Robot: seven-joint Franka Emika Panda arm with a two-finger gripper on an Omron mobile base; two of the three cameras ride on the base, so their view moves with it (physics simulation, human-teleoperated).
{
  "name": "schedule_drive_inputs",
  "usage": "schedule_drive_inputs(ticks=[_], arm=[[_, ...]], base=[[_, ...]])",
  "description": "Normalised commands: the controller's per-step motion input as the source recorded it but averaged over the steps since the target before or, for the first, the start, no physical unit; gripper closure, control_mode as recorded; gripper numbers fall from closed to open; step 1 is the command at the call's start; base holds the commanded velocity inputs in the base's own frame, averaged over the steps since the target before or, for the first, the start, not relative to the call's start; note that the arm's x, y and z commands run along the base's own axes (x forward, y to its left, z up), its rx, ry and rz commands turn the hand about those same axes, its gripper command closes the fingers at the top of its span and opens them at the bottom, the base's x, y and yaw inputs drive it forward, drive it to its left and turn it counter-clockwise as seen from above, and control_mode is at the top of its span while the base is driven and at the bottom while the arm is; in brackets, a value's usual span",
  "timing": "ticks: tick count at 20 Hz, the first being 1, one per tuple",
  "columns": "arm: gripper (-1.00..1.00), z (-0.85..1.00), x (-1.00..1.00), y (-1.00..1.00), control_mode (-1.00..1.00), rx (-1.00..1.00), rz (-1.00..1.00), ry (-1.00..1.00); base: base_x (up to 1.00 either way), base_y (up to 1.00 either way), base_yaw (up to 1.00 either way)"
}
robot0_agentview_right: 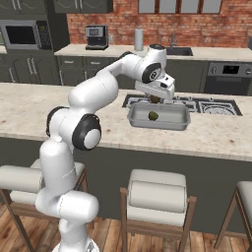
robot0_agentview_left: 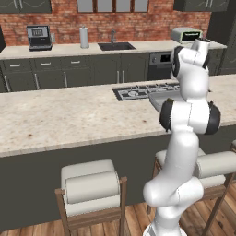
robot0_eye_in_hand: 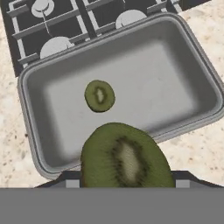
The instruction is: Pick up both kiwis from the fridge and place them inside the tupperware on the counter.
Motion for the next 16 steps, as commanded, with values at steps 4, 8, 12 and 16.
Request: schedule_drive_inputs(ticks=[4,8,12,16], arm=[[1.00,-0.44,0.62,-0.20,-1.00,0.00,0.00,0.00],[1.00,-0.44,0.47,-0.17,-1.00,0.00,0.00,0.00],[1.00,-0.42,0.40,-0.14,-1.00,0.00,0.00,0.00],[1.00,-0.34,0.41,-0.10,-1.00,0.00,0.00,0.00]], base=[[0.00,0.00,0.00],[0.00,0.00,0.00],[0.00,0.00,0.00],[0.00,0.00,0.00]])
